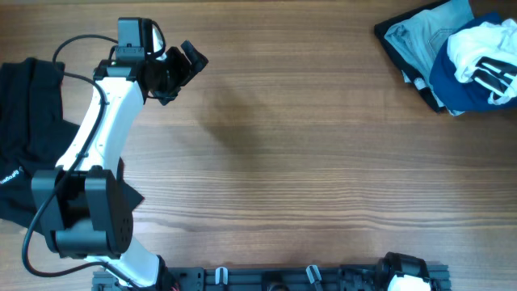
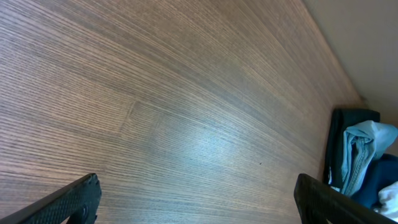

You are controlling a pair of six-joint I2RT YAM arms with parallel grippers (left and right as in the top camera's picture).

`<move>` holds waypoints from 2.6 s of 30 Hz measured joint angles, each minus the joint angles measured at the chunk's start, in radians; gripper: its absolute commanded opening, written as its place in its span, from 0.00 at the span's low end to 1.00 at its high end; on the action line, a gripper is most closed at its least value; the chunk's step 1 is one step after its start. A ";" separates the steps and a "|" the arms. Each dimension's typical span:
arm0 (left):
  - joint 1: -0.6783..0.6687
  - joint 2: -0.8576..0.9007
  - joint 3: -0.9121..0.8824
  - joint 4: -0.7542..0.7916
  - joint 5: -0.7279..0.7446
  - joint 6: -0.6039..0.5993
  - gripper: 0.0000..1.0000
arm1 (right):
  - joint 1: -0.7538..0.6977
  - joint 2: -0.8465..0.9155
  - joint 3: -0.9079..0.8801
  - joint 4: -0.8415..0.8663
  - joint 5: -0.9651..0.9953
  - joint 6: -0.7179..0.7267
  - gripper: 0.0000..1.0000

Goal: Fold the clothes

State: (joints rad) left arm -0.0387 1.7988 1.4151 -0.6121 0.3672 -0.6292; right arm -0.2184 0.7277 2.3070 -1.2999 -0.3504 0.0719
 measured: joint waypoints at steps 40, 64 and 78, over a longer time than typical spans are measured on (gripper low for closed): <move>0.000 0.000 0.000 0.003 -0.003 0.003 1.00 | 0.196 -0.706 -2.207 1.038 -0.065 -0.408 1.00; 0.000 0.000 0.000 0.003 -0.003 0.003 1.00 | 0.196 -0.707 -2.210 1.048 -0.069 -0.408 1.00; 0.000 0.000 0.002 0.267 -0.115 0.430 1.00 | 0.196 -0.709 -2.210 1.049 -0.069 -0.408 1.00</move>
State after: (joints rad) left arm -0.0391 1.7988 1.4170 -0.3454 0.2523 -0.1997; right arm -0.0223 0.0185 0.0975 -0.2512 -0.4191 -0.3359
